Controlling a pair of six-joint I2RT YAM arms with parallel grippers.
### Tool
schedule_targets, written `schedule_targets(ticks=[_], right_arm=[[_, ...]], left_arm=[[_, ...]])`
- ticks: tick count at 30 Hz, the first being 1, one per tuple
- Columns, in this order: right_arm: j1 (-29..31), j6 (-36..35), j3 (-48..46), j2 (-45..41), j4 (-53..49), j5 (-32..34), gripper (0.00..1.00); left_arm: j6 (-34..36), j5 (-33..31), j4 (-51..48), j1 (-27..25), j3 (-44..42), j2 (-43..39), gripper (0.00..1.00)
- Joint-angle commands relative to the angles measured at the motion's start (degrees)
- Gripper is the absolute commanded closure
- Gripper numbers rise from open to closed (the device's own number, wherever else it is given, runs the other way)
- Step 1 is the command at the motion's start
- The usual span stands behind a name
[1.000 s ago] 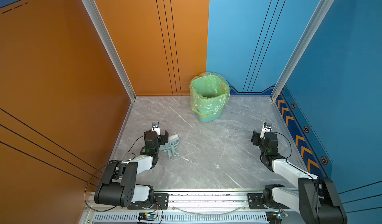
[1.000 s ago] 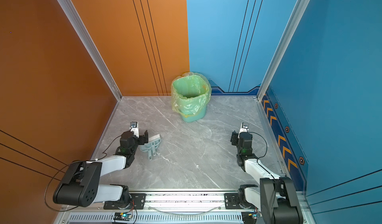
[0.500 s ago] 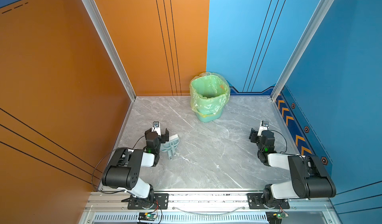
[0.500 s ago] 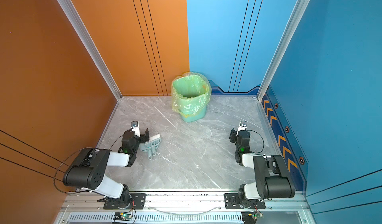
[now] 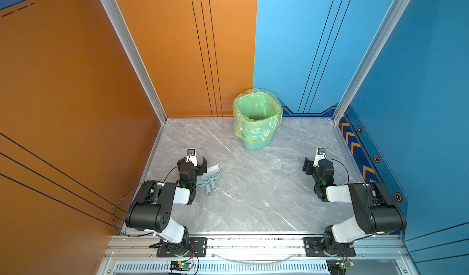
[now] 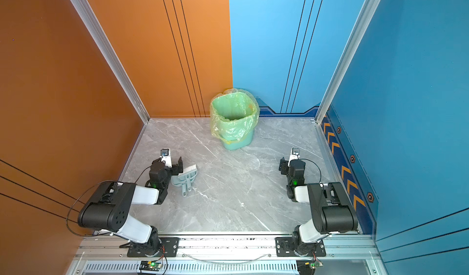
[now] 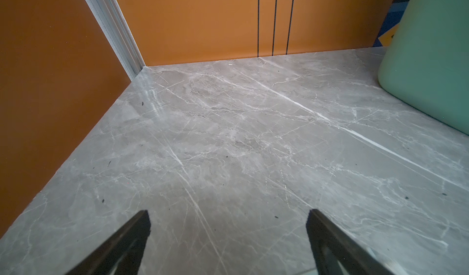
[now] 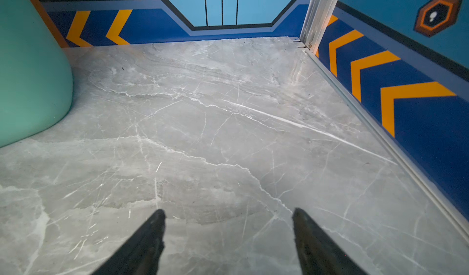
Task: Sweep away the paper scraps from the table
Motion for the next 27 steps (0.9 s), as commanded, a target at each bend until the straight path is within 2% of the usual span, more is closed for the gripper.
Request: schedule_targets(ticks=[1,4,27], right_arm=[[0.23,-0.28,1.19,0.17,1.32,1.57,0.06],[-0.03,-0.18,1.28,0.17,0.91,1.07,0.0],[-0.46,0.03,1.43,0.17,0.66,0.01,0.0]], left_arm=[[-0.39,-1.3,-1.6,0.43,1.48,0.74,0.02],[-0.64,0.05,-4.49,1.15,2.94,0.77,0.02],[-1.59,-0.42,-5.58,1.5,3.27,0.51,0.02]])
